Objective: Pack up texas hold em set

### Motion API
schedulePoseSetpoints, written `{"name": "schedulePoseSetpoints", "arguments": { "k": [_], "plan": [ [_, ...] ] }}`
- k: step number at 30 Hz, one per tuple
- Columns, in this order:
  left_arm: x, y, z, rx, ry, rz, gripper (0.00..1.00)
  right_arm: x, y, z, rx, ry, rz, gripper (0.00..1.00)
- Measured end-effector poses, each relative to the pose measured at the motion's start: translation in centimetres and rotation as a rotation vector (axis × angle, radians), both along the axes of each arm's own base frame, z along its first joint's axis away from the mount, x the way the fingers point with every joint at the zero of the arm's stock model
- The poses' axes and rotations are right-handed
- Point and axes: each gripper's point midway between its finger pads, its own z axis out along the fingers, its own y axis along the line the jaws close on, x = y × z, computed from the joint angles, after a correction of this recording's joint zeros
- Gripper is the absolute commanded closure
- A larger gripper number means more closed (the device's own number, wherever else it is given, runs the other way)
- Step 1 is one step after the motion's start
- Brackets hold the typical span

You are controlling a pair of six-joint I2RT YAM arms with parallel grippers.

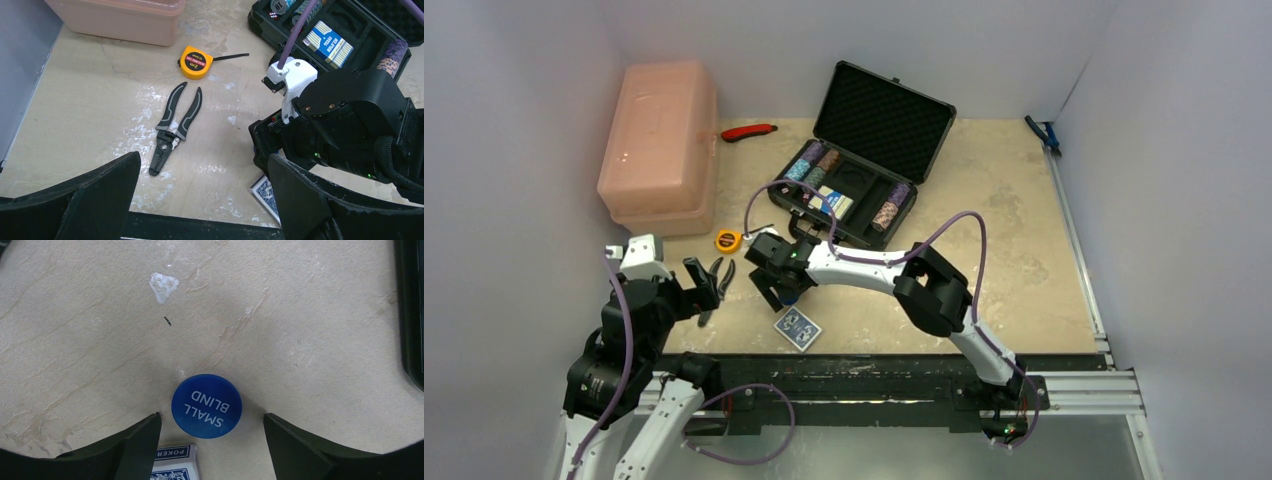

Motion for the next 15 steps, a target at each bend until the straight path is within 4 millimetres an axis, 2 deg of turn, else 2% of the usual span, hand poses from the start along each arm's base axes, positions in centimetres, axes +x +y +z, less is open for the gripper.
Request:
{"name": "schedulePoseSetpoints", "arguments": {
  "k": [5,15],
  "plan": [
    [-0.07,0.01,0.06,-0.002,-0.005,0.000,0.00,0.05,0.16,0.10,0.000,0.002,-0.003,0.30],
    [-0.34,0.10,0.32,-0.008,-0.025,0.000,0.00,-0.04,0.51,-0.30,-0.015,0.003,0.004,0.36]
  ]
}}
